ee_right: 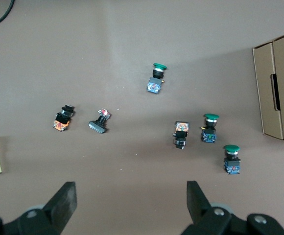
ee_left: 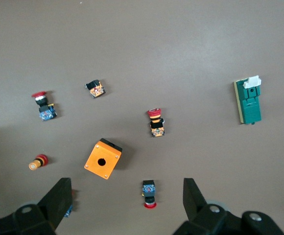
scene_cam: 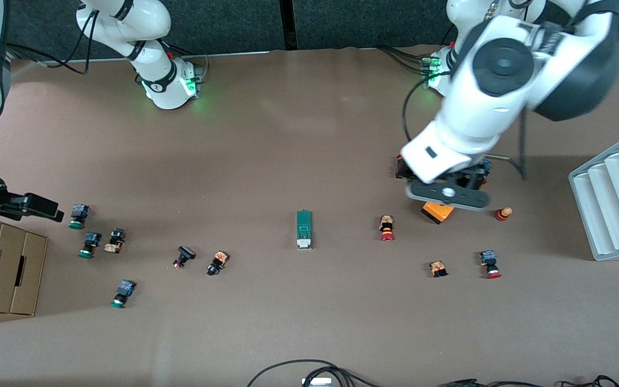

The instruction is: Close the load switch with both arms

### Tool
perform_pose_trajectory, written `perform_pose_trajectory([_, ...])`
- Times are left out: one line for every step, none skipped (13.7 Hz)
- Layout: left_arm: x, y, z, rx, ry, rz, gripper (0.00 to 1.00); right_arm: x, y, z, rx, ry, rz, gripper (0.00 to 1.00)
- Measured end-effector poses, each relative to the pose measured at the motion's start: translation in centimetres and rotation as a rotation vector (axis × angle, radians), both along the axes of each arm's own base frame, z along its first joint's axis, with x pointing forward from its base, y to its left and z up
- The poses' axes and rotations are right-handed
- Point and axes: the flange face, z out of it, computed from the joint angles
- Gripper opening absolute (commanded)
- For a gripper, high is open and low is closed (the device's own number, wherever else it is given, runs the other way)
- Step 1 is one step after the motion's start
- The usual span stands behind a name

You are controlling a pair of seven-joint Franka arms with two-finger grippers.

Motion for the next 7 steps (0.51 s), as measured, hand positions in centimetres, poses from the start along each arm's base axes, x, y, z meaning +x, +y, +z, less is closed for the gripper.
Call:
perform_pose_trajectory([0.3, 1.6, 0.6, -0.016, 0.001, 0.024, 1.00, -0.3, 0.0, 0.6, 0.001, -0.003, -0.003, 1.00])
perform_pose_trajectory([0.5, 3.3, 1.2, -0.019, -0.003, 0.039, 1.00, -0.8, 0.0, 1.2, 0.002, -0.004, -0.003, 1.00])
perform_pose_trajectory([0.5, 5.1, 1.8, -0.012, -0.011, 0.040, 1.00, -1.4, 0.1, 1.7, 0.004, 0.006, 0.002, 1.00])
perform_pose_trajectory([0.4, 6.9, 2.3, -0.001, -0.019, 0.033, 1.00, -1.9, 0.1, 2.0, 0.006, 0.018, 0.011, 1.00])
perform_pose_trajectory([0.2, 8.7, 2.8, 0.013, -0.025, 0.034, 1.00, -2.2, 0.1, 2.2, 0.007, 0.024, 0.024, 1.00])
perform_pose_trajectory([-0.1, 10.7, 3.1, 0.026, -0.028, 0.050, 1.00, -2.3, 0.1, 2.2, 0.007, 0.027, 0.029, 1.00])
perform_pose_trajectory([-0.5, 13.0, 3.4, 0.039, -0.032, 0.082, 1.00, -2.3, 0.1, 2.1, 0.007, 0.029, 0.031, 1.00])
